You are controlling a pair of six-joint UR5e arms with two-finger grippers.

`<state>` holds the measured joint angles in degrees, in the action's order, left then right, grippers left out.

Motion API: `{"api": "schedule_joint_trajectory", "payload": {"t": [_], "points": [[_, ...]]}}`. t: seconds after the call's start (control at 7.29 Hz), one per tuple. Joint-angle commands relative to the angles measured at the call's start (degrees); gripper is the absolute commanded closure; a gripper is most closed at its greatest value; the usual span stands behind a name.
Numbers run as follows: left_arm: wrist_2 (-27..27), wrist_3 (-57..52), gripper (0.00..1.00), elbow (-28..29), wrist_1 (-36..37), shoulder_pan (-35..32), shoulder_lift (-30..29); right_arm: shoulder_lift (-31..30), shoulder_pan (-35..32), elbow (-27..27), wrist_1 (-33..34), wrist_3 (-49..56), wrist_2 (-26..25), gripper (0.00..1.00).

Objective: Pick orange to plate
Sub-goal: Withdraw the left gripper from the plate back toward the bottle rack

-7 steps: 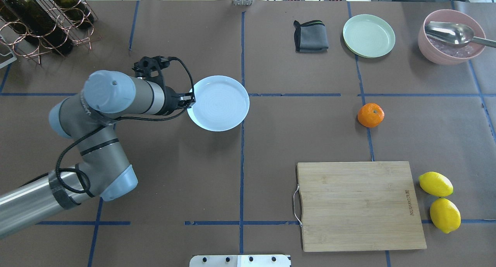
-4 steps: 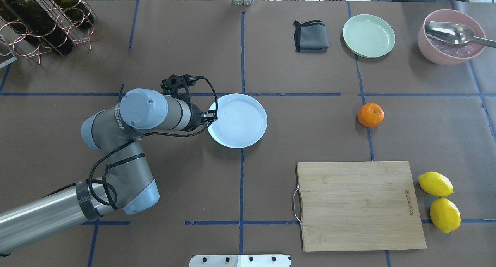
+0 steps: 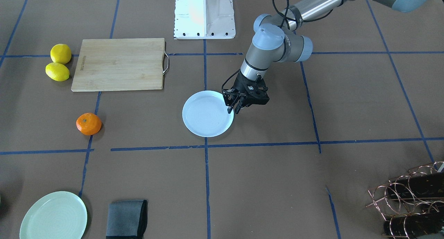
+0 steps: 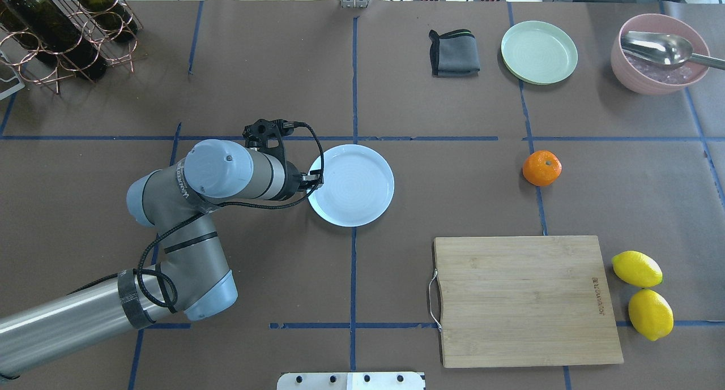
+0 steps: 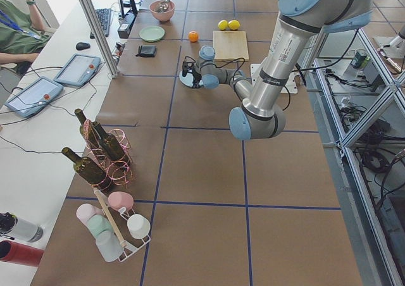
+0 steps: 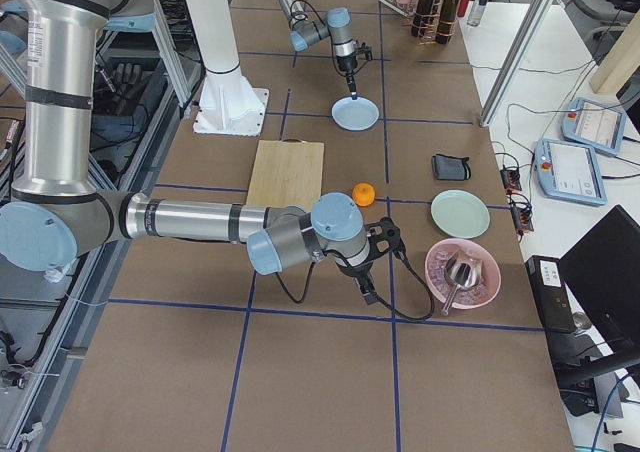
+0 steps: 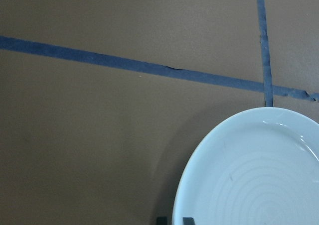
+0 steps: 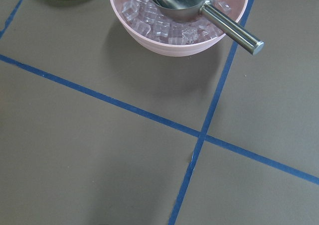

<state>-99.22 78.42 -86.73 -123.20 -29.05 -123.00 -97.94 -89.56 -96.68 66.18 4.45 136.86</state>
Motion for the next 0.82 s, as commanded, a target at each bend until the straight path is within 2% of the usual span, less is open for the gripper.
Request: {"api": "schedule_joint_trajectory", "payload": {"t": [0.0, 0.14, 0.41, 0.55, 0.69], "points": [[-0.44, -5.34, 0.0, -2.55, 1.64, -1.87, 1.27, 0.03, 0.0, -0.53, -0.09, -0.05, 0.25, 0.0], [-2.18, -10.95, 0.0, -6.48, 7.91, -3.8, 2.75, 0.29, 0.44, -1.49, 0.0, -0.05, 1.91, 0.0], [-6.23, -27.26, 0.0, -18.85, 22.42, -12.3, 8.1, 1.7, 2.9, -1.67, -0.09, -0.14, 2.18, 0.0], [-8.42, -33.18, 0.0, -22.31, 24.31, -17.57, 13.35, 1.7, 2.9, -1.67, -0.09, -0.14, 2.27, 0.0], [-11.14, -44.55, 0.0, -23.74, 24.32, -24.32, 18.19, 1.79, 3.07, -1.67, 0.0, -0.05, 2.27, 0.0]]}}
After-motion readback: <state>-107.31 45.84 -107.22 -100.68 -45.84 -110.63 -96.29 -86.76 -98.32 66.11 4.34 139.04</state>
